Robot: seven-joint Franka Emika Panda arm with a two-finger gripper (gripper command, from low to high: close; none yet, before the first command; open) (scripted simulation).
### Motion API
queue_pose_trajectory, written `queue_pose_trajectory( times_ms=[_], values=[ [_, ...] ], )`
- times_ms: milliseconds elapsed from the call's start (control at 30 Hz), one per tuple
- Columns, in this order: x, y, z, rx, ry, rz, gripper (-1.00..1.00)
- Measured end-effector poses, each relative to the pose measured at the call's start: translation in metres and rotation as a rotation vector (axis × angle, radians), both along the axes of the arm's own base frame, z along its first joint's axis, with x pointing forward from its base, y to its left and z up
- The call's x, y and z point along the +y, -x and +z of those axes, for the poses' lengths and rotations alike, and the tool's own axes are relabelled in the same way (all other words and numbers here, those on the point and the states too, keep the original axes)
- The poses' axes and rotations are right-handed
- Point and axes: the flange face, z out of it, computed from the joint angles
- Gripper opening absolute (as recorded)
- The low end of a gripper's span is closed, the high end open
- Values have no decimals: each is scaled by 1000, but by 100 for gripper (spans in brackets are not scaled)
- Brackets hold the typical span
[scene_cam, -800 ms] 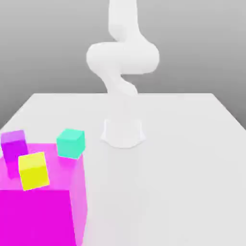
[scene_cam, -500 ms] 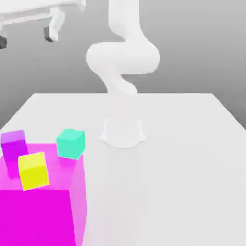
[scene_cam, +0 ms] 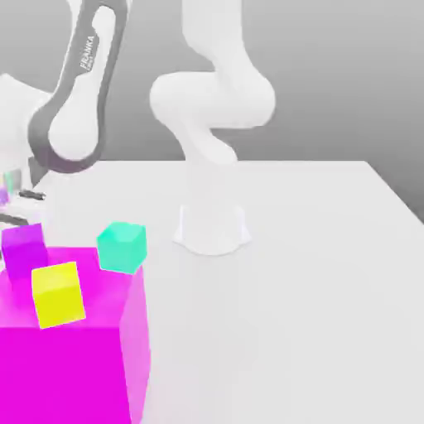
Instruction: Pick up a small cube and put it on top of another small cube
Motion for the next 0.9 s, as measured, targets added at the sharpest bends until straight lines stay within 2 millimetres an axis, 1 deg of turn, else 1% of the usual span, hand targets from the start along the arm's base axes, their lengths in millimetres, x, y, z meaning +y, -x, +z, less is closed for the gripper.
queue_pose_trajectory(
  times_ms=[67, 200, 233, 467, 533, 667, 733, 767, 800, 900],
  values=[
    [5, -3, -19, 14, 5, 25, 0],
    [6, -3, -61, 19, 6, 33, 0],
    [6, -4, -66, 16, 8, 44, -100],
    [6, -4, -65, 16, 7, 45, -100],
    [6, -4, -51, 19, 6, 37, -100],
    [5, -3, -10, 16, 8, 26, -100],
    [-29, 7, 20, -20, 66, -60, -100],
    [-39, 3, 34, -31, 79, -88, -100],
    [-45, -7, 48, -40, 88, -104, -100],
    [-50, -46, 92, -58, 101, -131, -100]
  ],
)
